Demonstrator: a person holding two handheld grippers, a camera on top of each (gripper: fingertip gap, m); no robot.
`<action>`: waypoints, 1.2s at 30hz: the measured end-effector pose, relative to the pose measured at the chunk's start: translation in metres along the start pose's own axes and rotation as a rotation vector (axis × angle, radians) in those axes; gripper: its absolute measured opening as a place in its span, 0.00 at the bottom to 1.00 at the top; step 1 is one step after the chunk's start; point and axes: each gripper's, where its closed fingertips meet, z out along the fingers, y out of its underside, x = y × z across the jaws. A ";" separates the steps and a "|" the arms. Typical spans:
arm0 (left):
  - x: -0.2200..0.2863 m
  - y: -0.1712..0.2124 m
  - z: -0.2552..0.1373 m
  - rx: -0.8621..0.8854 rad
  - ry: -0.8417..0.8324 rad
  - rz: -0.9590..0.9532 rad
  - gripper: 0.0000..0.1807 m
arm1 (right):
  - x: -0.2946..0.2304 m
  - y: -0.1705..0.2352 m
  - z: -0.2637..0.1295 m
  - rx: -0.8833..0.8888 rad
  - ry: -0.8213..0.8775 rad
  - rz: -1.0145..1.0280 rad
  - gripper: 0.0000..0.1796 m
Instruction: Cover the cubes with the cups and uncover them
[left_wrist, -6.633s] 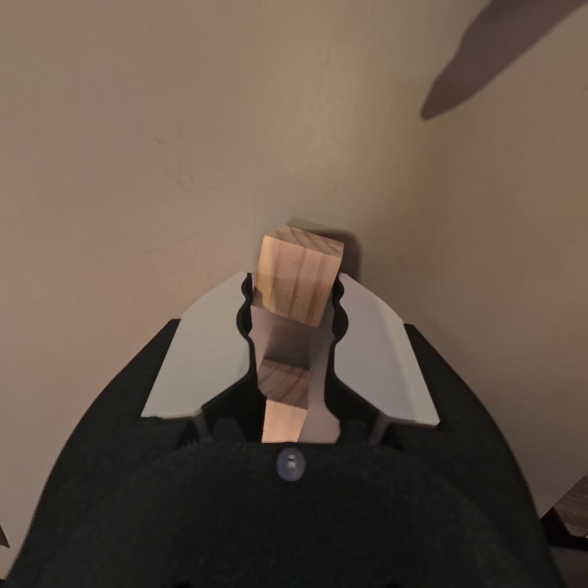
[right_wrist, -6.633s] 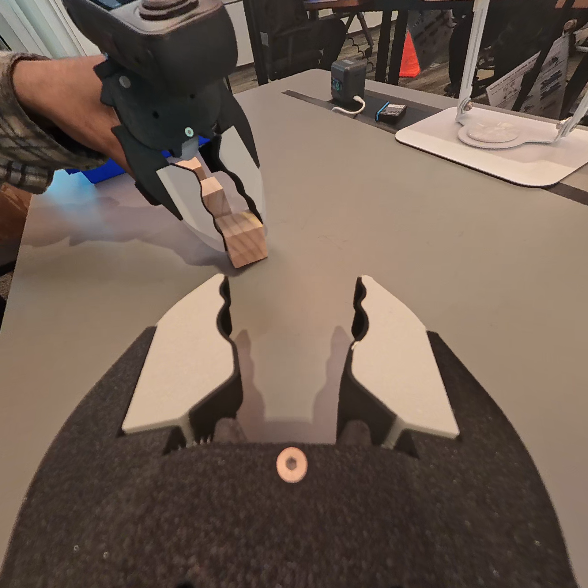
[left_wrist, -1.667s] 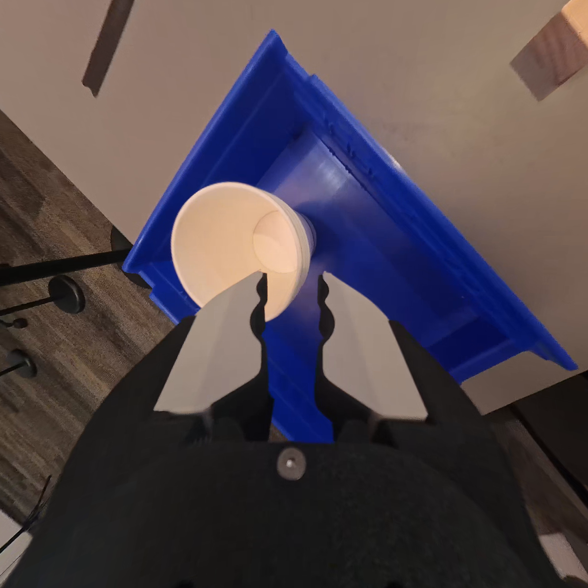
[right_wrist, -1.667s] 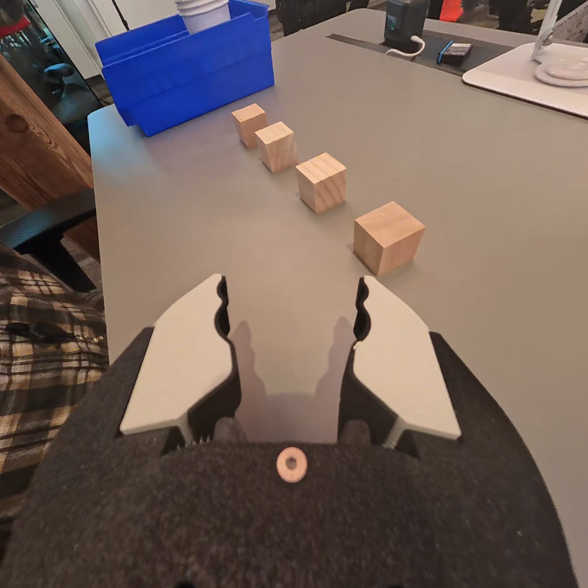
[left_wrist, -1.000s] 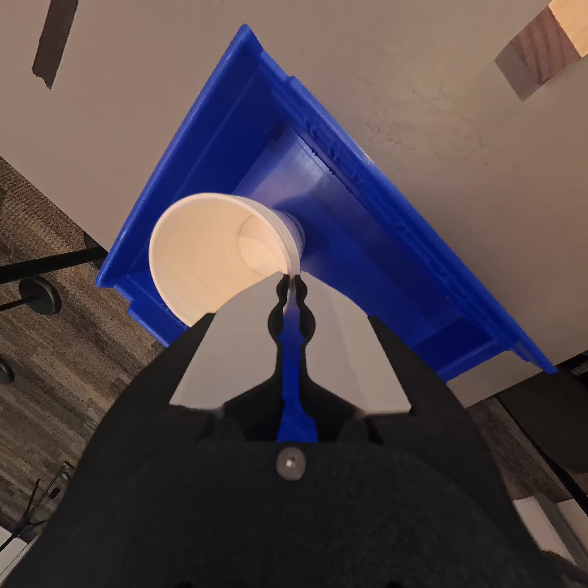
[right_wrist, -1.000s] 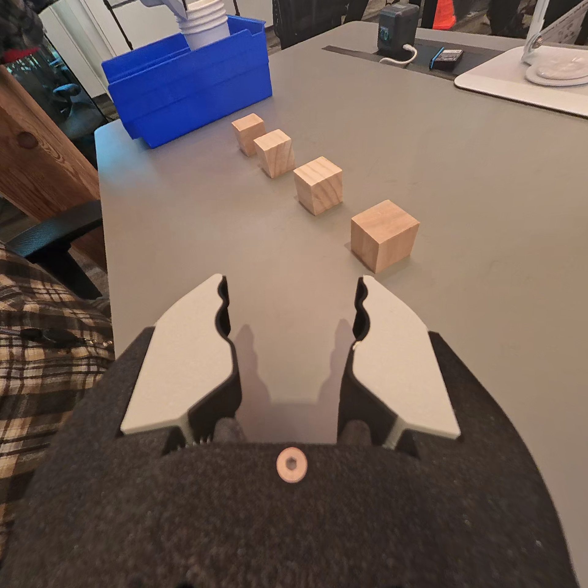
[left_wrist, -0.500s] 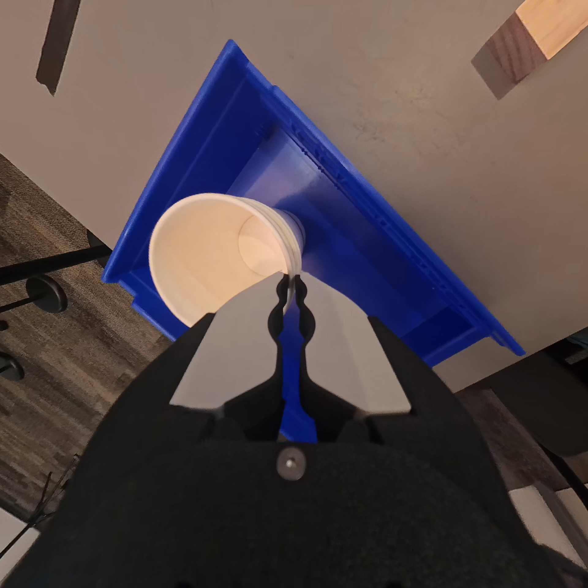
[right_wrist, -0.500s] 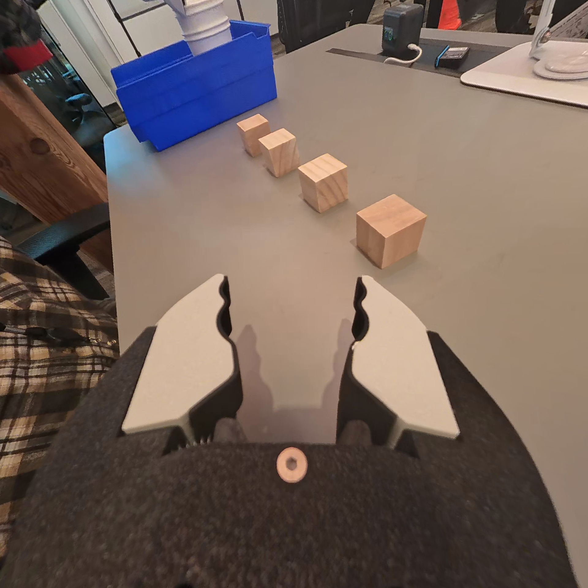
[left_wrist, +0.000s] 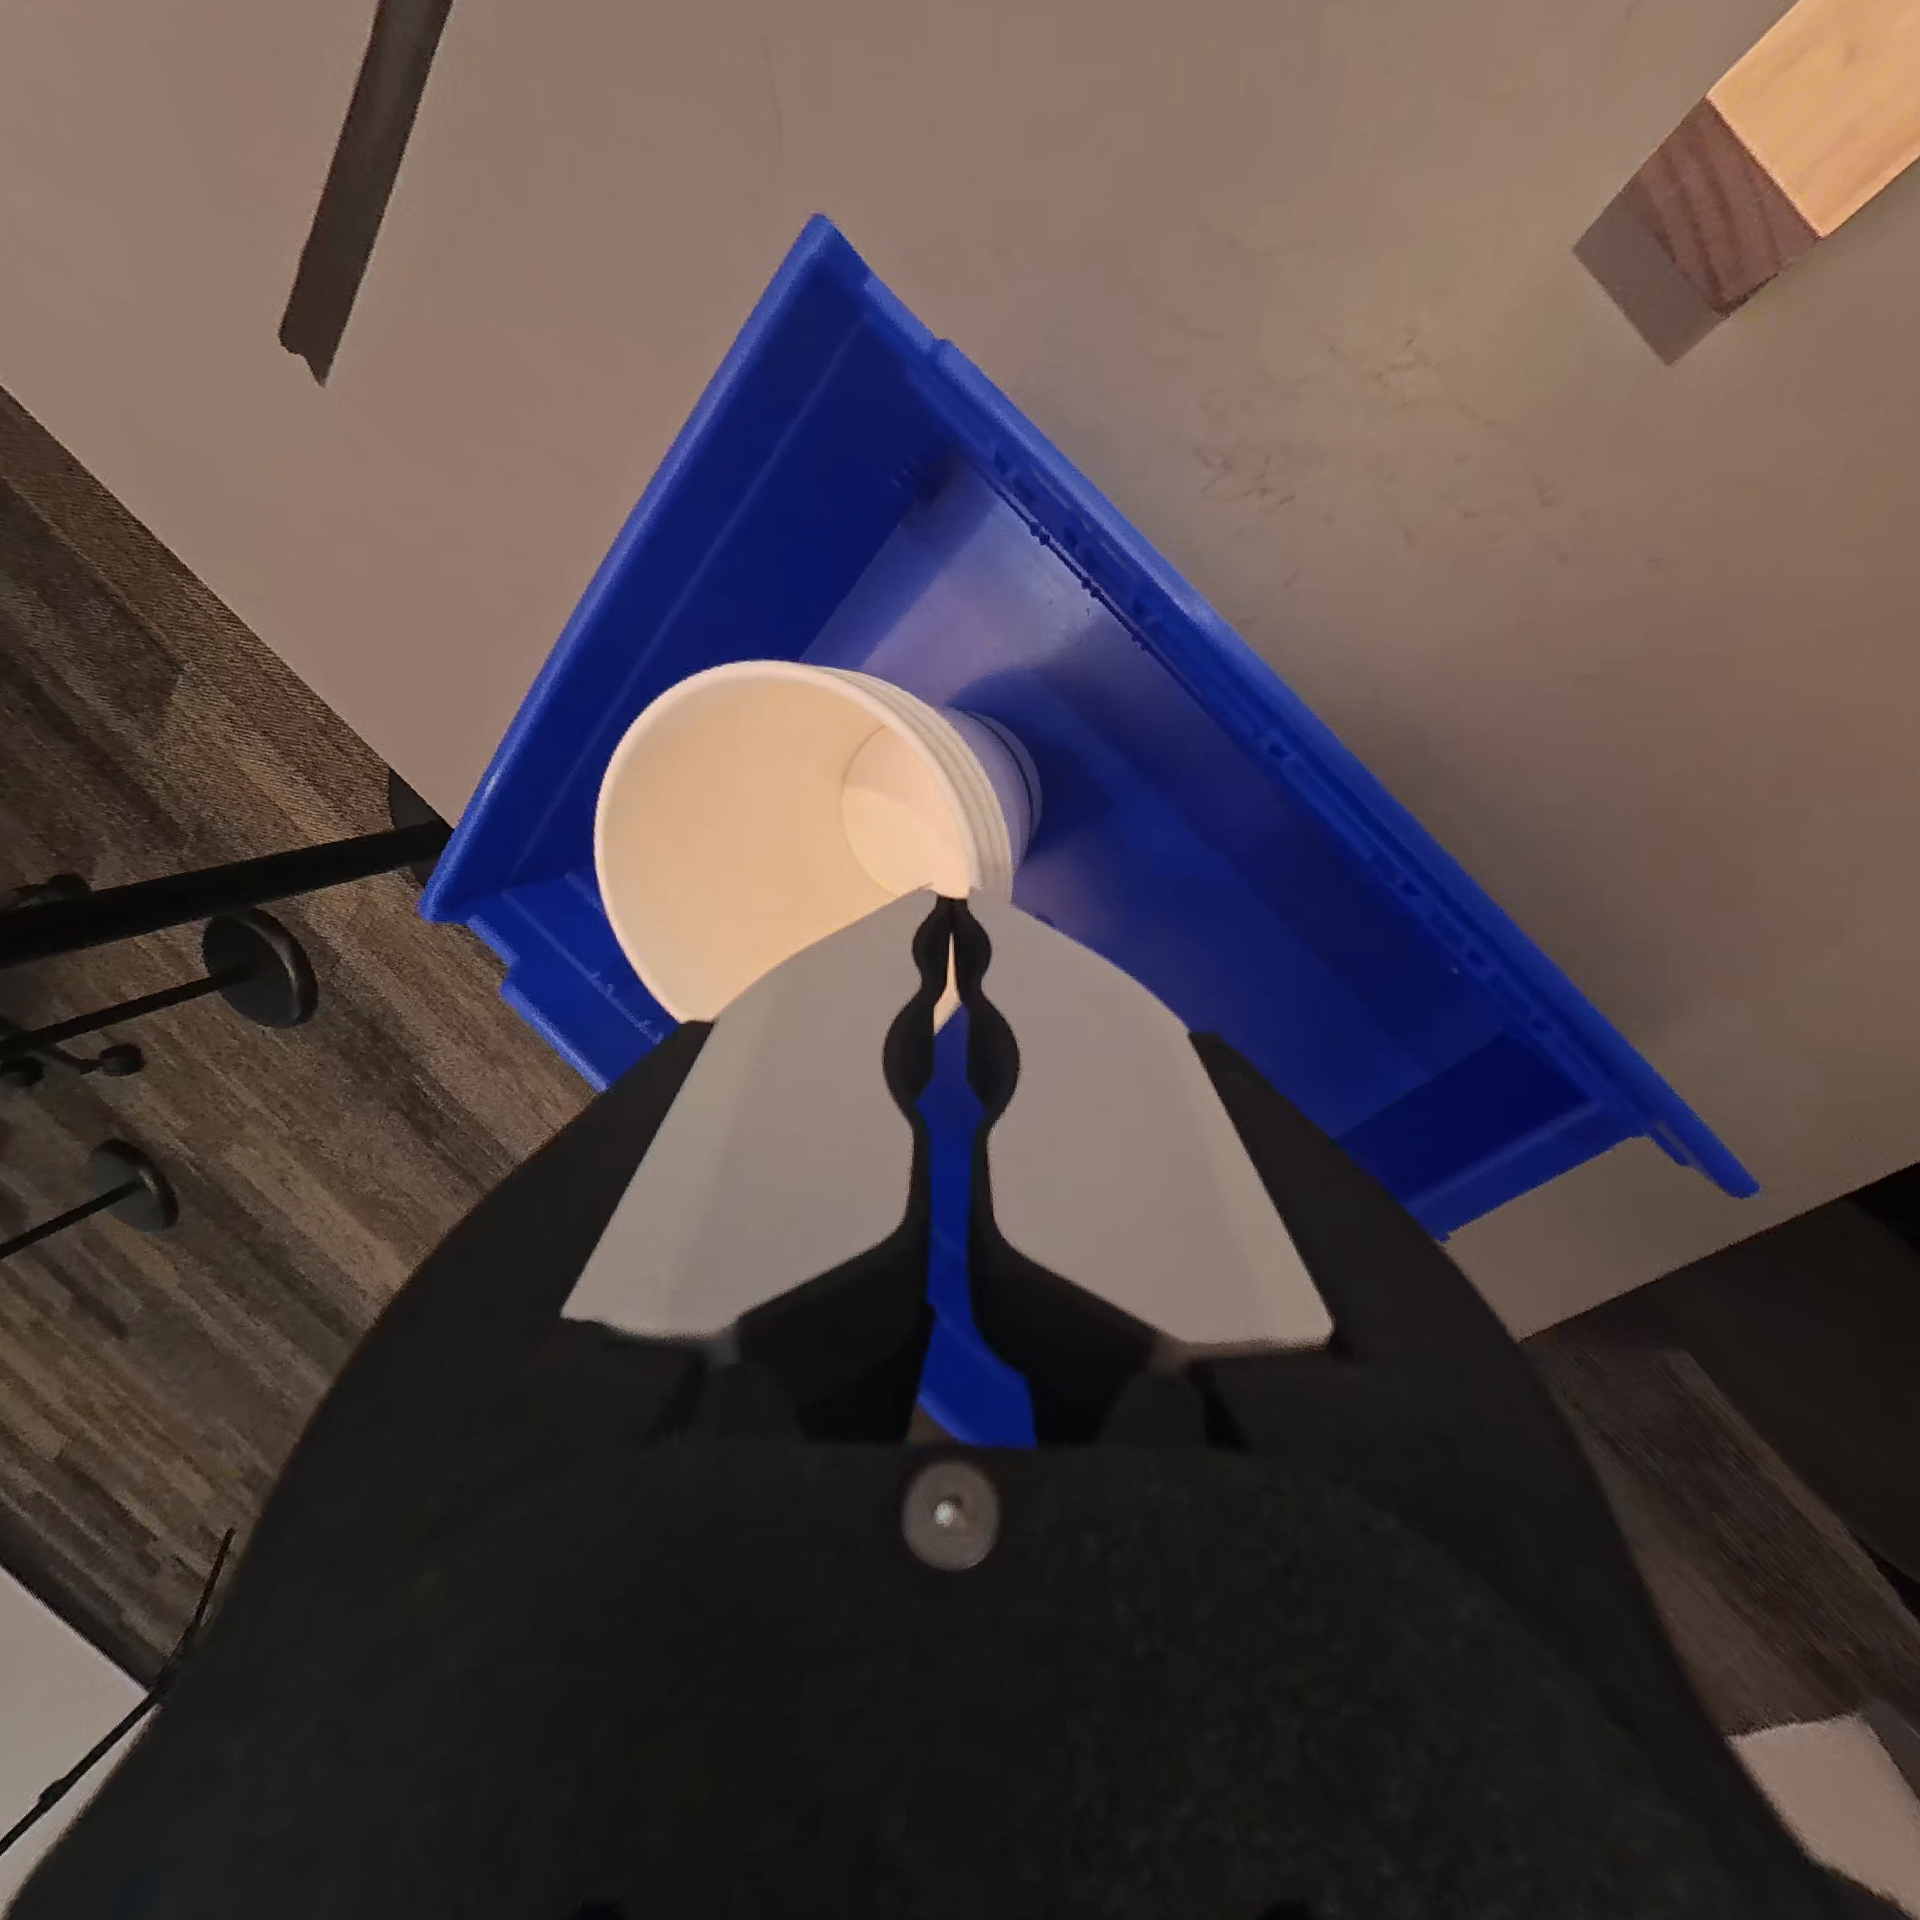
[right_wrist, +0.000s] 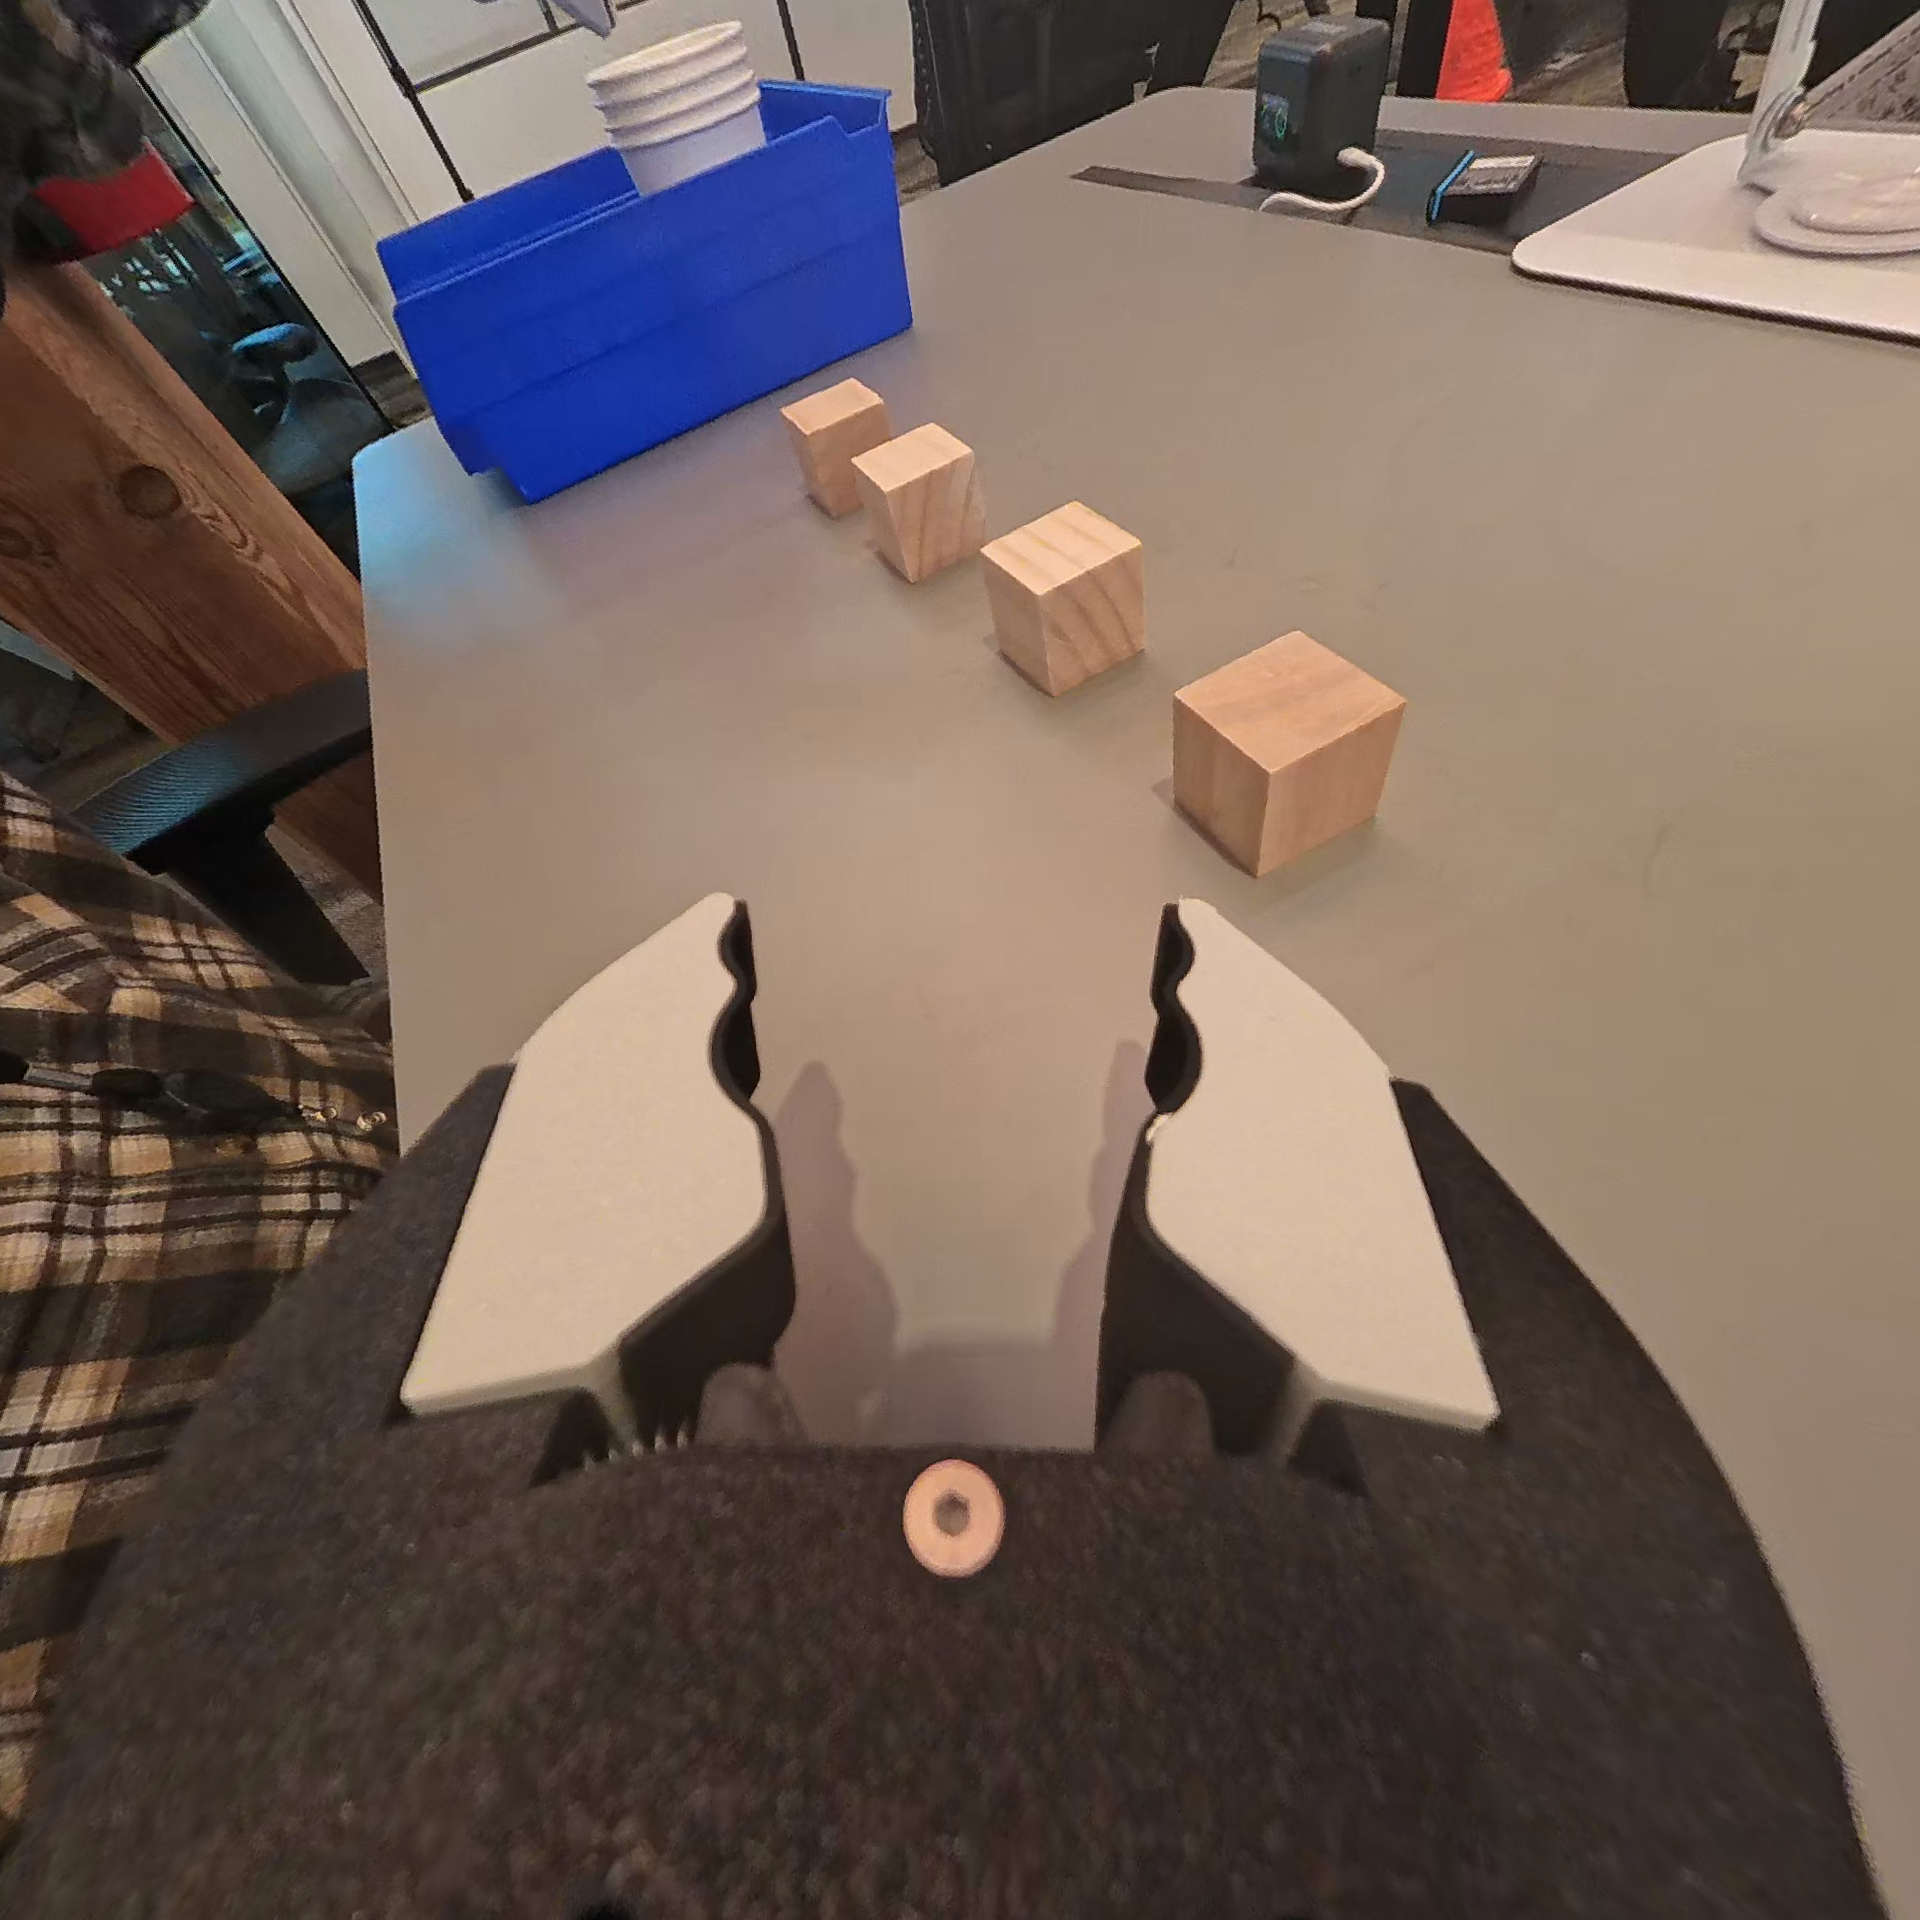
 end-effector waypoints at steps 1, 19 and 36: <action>0.001 0.002 0.002 -0.008 -0.001 0.002 0.00 | 0.000 0.000 0.001 0.000 -0.002 0.000 0.41; 0.001 0.008 0.014 -0.046 -0.011 0.001 0.04 | -0.001 0.000 0.003 -0.002 -0.009 0.001 0.41; 0.003 0.004 0.002 -0.066 -0.016 0.021 0.02 | -0.001 0.000 0.001 0.023 -0.013 0.014 0.41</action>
